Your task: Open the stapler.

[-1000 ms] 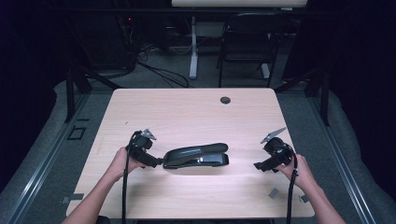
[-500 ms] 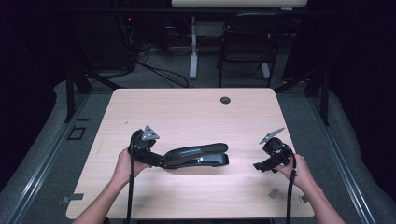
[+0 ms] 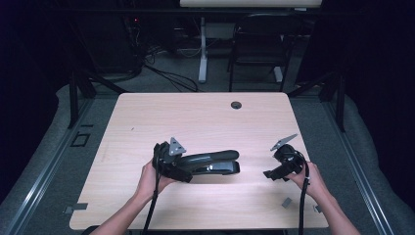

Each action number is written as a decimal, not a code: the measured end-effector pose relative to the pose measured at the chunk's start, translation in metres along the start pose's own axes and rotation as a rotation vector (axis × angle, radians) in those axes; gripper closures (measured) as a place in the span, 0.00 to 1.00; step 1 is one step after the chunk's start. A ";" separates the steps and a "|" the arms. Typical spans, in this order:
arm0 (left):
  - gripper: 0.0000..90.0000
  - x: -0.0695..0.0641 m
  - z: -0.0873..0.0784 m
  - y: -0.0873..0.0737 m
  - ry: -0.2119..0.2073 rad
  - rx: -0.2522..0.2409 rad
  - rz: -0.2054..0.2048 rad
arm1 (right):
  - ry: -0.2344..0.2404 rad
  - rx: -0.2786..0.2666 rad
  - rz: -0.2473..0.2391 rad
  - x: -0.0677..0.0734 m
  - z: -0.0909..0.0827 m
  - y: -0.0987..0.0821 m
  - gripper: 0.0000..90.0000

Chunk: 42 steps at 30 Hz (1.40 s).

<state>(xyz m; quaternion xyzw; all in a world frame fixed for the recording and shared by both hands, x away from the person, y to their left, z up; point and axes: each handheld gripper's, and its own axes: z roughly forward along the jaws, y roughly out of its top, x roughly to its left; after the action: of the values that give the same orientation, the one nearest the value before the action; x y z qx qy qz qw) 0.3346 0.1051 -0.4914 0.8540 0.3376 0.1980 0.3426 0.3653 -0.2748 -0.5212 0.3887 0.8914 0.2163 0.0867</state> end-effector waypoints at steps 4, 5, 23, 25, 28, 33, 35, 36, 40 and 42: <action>0.00 -0.009 0.007 0.002 -0.023 0.006 0.002 | 0.020 0.004 -0.021 0.006 0.002 0.005 0.17; 0.00 -0.011 0.008 0.002 -0.027 0.007 0.007 | 0.024 0.002 -0.030 0.008 0.003 0.006 0.17; 0.17 -0.058 0.026 0.008 -0.070 -0.039 0.069 | 0.059 -0.123 -0.138 0.049 0.007 0.032 0.53; 0.23 -0.064 0.028 0.009 -0.087 -0.036 0.076 | 0.036 -0.132 -0.149 0.055 0.008 0.033 0.63; 0.35 -0.072 0.035 0.007 -0.090 -0.014 0.086 | 0.014 -0.160 -0.159 0.061 0.011 0.035 0.78; 0.53 -0.082 0.051 0.000 -0.126 0.014 0.067 | -0.015 -0.198 -0.182 0.070 0.014 0.038 0.93; 0.63 -0.083 0.056 -0.002 -0.123 0.004 0.054 | -0.020 -0.201 -0.200 0.073 0.017 0.039 1.00; 0.71 -0.083 0.059 -0.002 -0.107 0.001 0.055 | -0.022 -0.199 -0.202 0.074 0.019 0.040 1.00; 0.93 -0.079 0.066 -0.006 -0.070 -0.042 0.024 | -0.038 -0.177 -0.246 0.082 0.032 0.042 1.00; 0.99 -0.077 0.069 -0.007 -0.069 -0.050 0.009 | -0.049 -0.168 -0.274 0.084 0.037 0.044 1.00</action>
<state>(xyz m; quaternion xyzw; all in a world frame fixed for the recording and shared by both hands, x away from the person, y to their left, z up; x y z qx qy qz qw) 0.3174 0.0231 -0.5525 0.8530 0.3166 0.1786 0.3745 0.3490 -0.1744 -0.5333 0.2599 0.9125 0.2666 0.1692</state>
